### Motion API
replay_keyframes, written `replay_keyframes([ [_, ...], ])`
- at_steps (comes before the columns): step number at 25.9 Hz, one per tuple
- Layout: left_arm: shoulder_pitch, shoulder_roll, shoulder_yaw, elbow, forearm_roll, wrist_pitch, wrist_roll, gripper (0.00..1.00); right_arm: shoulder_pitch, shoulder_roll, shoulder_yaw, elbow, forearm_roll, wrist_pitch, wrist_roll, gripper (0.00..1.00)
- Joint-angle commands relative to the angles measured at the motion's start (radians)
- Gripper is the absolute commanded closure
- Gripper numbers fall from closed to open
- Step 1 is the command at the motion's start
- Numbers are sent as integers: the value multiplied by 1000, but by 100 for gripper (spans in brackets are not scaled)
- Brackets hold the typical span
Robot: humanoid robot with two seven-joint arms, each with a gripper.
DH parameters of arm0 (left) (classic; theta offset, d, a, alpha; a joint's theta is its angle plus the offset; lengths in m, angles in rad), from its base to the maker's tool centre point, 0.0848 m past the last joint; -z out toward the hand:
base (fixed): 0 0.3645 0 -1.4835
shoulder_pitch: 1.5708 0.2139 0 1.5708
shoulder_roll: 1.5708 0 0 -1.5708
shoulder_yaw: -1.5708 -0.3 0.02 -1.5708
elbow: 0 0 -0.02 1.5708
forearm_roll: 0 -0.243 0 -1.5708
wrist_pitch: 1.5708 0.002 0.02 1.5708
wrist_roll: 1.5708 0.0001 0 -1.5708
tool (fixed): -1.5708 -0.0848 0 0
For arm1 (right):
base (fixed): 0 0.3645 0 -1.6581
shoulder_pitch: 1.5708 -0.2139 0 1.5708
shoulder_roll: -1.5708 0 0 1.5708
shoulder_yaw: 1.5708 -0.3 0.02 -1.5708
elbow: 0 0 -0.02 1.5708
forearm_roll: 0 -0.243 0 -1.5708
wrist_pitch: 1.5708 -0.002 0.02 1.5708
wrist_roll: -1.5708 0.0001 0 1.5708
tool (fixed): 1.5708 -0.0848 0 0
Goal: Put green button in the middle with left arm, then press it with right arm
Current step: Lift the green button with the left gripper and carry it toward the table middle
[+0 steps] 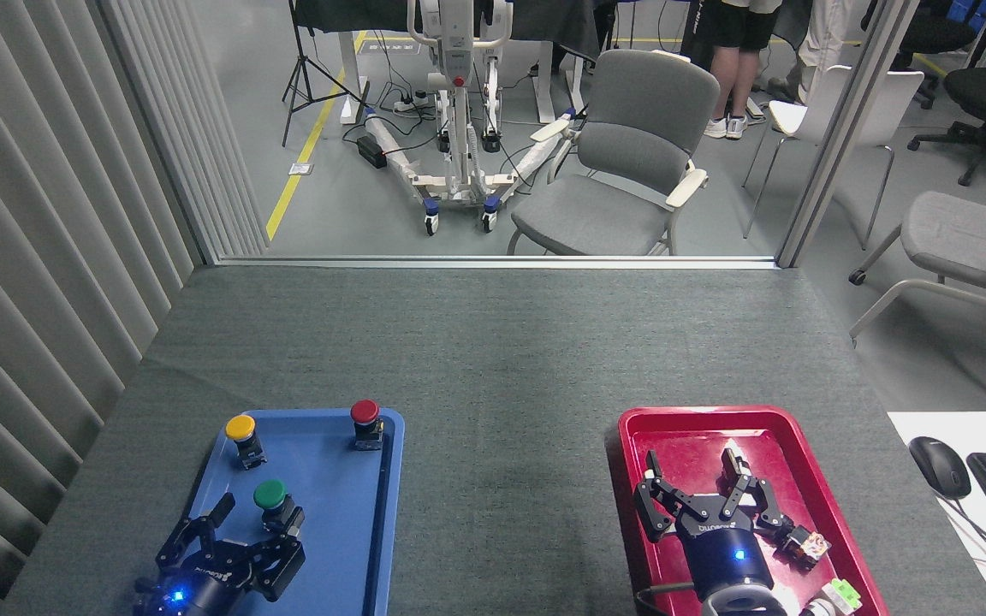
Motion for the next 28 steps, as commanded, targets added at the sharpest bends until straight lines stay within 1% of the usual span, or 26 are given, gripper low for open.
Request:
replay_keyframes([
  [1, -26, 1, -1, 73, -2, 3, 4, 0, 7, 1, 0, -12, -2, -10, -10, 0],
  [4, -70, 1, -4, 150, -19, -6, 2, 0, 10, 2, 0, -10, -2, -7, -9, 0],
  [11, -109, 13, -27, 191, -47, -6, 1, 1, 10, 7, 0, -12, 0, -2, 0, 0],
  [13, -116, 11, -45, 200, -55, 5, 1, 1, 10, 5, 0, -12, 0, -4, 2, 0],
  [14, -129, 11, -50, 214, -58, 5, -1, 4, 10, 5, 0, -12, 0, -4, 2, 0],
  [17, -156, 11, -50, 259, -58, 5, 2, 21, 10, 5, 0, -12, 0, -7, -1, 1],
  [18, -159, 14, -50, 263, -56, 3, 4, 30, 12, 5, 0, -10, 0, -7, -1, 1],
  [20, -163, 14, -48, 263, -56, 6, 2, 56, 12, 7, 0, -10, 0, -4, -3, 1],
  [22, -166, 14, -50, 274, -58, 14, -4, 78, 16, 7, 0, -12, 0, -2, -3, 1],
  [24, -159, 22, -50, 276, -56, 14, -8, 92, 16, 8, 0, -10, 0, 1, -3, 1],
  [25, -158, 30, -50, 276, -56, 3, -8, 99, 16, 8, 0, -10, 0, 1, -4, 1],
  [28, -153, 45, -50, 260, -56, -29, -1, 100, 16, 7, 0, -10, 0, 1, -7, 1],
])
